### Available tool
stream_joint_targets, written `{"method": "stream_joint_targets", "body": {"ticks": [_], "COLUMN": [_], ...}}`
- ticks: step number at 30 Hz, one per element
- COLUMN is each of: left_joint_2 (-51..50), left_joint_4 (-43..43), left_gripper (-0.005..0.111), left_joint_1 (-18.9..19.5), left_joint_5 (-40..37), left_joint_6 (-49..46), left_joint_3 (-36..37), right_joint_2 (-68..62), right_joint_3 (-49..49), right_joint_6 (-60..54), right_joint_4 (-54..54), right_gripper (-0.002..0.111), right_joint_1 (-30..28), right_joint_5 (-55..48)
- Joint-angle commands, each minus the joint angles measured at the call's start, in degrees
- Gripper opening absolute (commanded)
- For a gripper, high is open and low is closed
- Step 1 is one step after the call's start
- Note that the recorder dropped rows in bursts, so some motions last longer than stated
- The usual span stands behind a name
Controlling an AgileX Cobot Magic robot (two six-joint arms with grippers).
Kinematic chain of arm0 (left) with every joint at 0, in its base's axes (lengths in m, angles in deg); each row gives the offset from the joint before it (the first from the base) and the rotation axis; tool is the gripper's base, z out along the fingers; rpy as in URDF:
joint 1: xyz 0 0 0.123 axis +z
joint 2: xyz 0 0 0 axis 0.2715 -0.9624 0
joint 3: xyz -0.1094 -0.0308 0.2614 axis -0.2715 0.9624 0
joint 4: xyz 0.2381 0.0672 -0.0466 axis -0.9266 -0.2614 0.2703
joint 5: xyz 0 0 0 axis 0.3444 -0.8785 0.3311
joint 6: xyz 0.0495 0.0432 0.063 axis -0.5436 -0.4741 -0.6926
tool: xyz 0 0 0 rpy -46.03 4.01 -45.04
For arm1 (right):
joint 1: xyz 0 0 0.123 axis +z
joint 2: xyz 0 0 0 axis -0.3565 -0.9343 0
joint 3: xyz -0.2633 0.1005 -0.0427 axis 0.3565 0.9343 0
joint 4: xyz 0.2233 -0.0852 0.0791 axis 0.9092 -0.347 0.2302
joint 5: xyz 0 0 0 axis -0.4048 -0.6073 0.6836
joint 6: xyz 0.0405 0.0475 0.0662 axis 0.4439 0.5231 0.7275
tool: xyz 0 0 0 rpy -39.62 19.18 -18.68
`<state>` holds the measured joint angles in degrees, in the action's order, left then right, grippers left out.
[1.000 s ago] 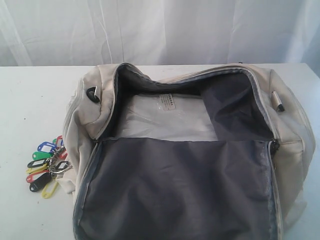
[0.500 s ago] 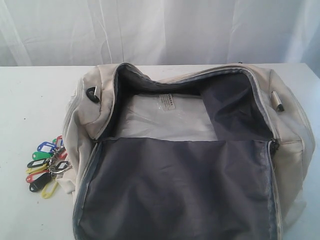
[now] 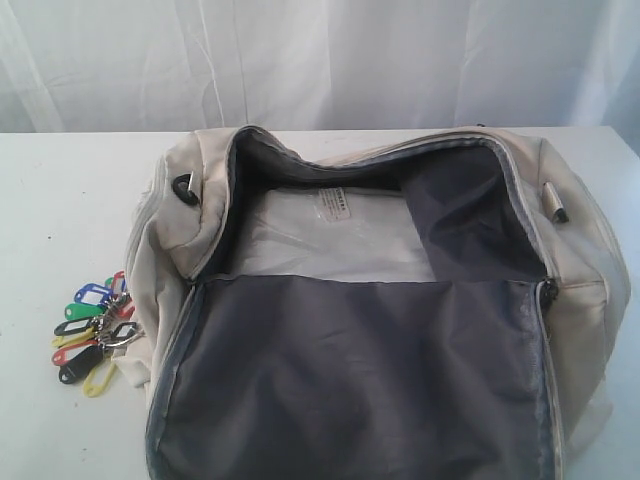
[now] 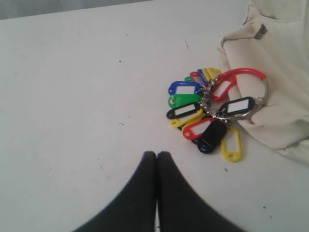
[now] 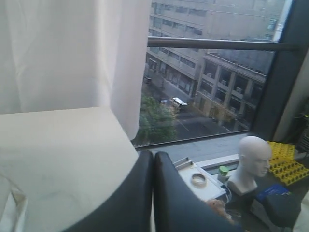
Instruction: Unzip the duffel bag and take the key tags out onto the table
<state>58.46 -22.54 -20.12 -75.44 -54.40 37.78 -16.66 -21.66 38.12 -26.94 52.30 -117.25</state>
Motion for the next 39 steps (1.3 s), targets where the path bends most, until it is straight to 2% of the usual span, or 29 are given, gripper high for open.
{"method": "stream_joint_targets", "body": {"ticks": [1, 12, 14, 15, 17, 22, 26, 28, 30, 32, 34, 39], "left_joint_2": [0.25, 0.25, 0.25, 0.25, 0.25, 0.25, 0.25, 0.25, 0.25, 0.25, 0.25, 0.25], "left_joint_4": [0.23, 0.23, 0.23, 0.23, 0.23, 0.23, 0.23, 0.23, 0.23, 0.23, 0.23, 0.23], "left_gripper": [0.0, 0.0, 0.0, 0.0, 0.0, 0.0, 0.0, 0.0, 0.0, 0.0, 0.0, 0.0], "left_joint_1": [-1.67, -1.68, -1.68, -1.68, -1.68, -1.68, -1.68, -1.68, -1.68, -1.68, -1.68, -1.68], "left_joint_5": [0.02, 0.02, 0.02, 0.02, 0.02, 0.02, 0.02, 0.02, 0.02, 0.02, 0.02, 0.02], "left_joint_6": [0.08, 0.08, 0.08, 0.08, 0.08, 0.08, 0.08, 0.08, 0.08, 0.08, 0.08, 0.08], "left_joint_3": [0.26, 0.26, 0.26, 0.26, 0.26, 0.26, 0.26, 0.26, 0.26, 0.26, 0.26, 0.26], "right_joint_2": [0.26, 0.26, 0.26, 0.26, 0.26, 0.26, 0.26, 0.26, 0.26, 0.26, 0.26, 0.26], "right_joint_3": [0.38, 1.58, 2.06, 2.06, 3.28, 5.49, 6.87, 7.74, 9.04, 10.89, 12.56, 13.58], "right_joint_6": [-0.18, -0.18, -0.18, -0.32, -8.58, -41.59, -77.7, -95.76, -108.06, -112.01, -110.64, -107.71], "right_joint_4": [-0.22, 0.11, 5.03, 11.11, 14.31, 32.85, 45.69, 56.39, 68.52, 80.41, 87.12, 86.15], "right_gripper": [0.0, 0.0, 0.0, 0.0, 0.0, 0.0, 0.0, 0.0, 0.0, 0.0, 0.0, 0.0], "right_joint_1": [-2.59, -2.57, -2.57, -2.57, -2.17, -1.1, -1.1, -1.1, -1.1, -1.1, -1.1, -1.1], "right_joint_5": [0.03, 0.17, 0.05, -0.26, 1.6, 3.11, 4.25, 7.55, 11.04, 13.55, 18.37, 29.21]}}
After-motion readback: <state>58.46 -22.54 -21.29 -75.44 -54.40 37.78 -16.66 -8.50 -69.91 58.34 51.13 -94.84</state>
